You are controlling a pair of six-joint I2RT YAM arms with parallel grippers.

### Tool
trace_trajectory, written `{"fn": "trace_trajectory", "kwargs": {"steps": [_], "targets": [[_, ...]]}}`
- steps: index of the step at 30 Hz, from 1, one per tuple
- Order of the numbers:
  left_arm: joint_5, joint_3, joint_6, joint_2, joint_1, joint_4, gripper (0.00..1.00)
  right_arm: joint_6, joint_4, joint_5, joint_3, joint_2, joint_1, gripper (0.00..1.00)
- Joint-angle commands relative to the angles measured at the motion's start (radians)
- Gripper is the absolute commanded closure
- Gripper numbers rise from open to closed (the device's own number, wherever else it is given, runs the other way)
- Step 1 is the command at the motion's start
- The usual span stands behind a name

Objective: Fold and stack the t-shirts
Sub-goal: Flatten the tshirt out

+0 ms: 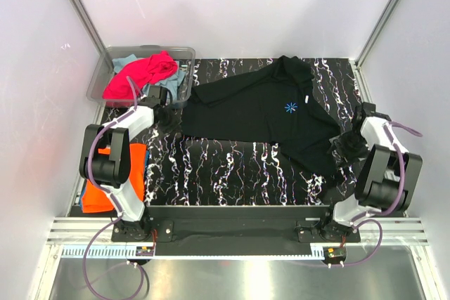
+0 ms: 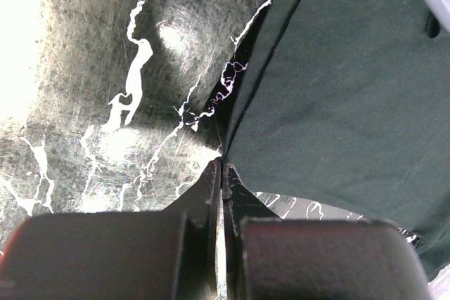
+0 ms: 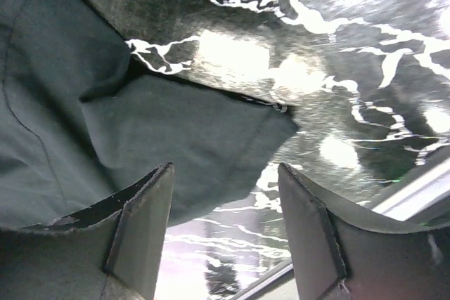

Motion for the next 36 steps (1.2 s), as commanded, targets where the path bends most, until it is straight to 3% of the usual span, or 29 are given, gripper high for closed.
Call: {"fn": "trace_trajectory", "kwargs": {"steps": [1,7,25,32,33,34,36], "targets": [[0.005,-0.010,0.019,-0.022,0.007,0.015,1.00,-0.072,-0.045,0.101,-0.022,-0.053,0.000,0.31],[0.005,-0.008,0.025,-0.032,0.007,0.017,1.00,-0.075,-0.003,0.117,-0.048,-0.001,-0.020,0.41],[0.023,0.000,0.030,-0.016,0.011,0.012,1.00,-0.046,0.215,0.093,-0.172,0.102,-0.025,0.54],[0.034,-0.016,0.041,-0.030,0.013,0.006,1.00,-0.032,0.229,0.097,-0.161,0.079,-0.025,0.80],[0.038,-0.016,0.044,-0.033,0.013,0.004,1.00,-0.038,0.229,0.094,-0.152,0.071,-0.025,0.94],[0.038,-0.020,0.044,-0.039,0.013,0.004,1.00,-0.046,0.231,0.086,-0.146,0.064,-0.025,0.99],[0.041,-0.030,0.050,-0.059,0.013,0.003,1.00,-0.052,0.220,0.077,-0.120,0.042,-0.025,1.00]]}}
